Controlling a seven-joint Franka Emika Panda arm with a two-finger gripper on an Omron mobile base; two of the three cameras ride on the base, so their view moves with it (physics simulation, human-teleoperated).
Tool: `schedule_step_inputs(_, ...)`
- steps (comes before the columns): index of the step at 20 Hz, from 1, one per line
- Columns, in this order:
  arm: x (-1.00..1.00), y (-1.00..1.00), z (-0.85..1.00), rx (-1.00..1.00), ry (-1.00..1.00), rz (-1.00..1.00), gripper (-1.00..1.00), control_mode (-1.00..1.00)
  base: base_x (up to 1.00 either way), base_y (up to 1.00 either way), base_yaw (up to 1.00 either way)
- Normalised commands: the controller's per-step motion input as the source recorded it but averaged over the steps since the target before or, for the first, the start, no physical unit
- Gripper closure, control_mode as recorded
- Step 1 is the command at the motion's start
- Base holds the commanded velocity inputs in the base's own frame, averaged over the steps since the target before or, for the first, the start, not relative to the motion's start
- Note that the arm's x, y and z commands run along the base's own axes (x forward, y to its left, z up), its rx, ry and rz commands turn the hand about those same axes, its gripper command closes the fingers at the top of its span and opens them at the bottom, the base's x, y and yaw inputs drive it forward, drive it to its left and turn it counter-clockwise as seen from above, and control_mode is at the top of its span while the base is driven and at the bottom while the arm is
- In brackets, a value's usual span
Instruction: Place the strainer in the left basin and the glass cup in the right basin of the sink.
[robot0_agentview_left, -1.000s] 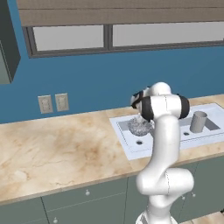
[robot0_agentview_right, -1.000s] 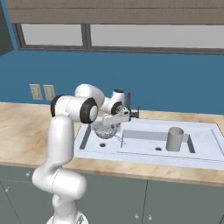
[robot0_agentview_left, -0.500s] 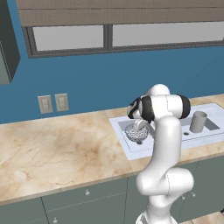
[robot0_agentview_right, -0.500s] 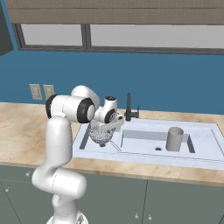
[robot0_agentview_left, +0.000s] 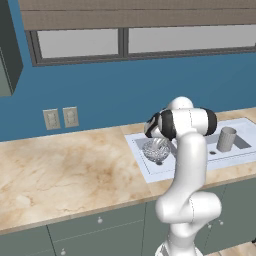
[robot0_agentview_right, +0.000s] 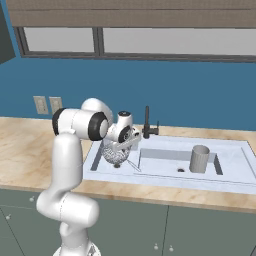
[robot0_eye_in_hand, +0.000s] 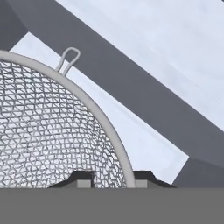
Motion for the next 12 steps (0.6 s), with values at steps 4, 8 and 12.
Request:
schedule_step_inputs(4,0.0,0.06,0.0,0.0,0.0,0.0,-1.0,-1.0,0.0,0.0,0.0)
schedule_step_inputs(8,0.0,0.0,0.0,0.0,0.0,0.0,-1.0,-1.0,0.0,0.0,0.0)
schedule_step_inputs(12,-0.03,0.04,0.32,0.0,0.0,0.0,-1.0,-1.0,0.0,0.0,0.0)
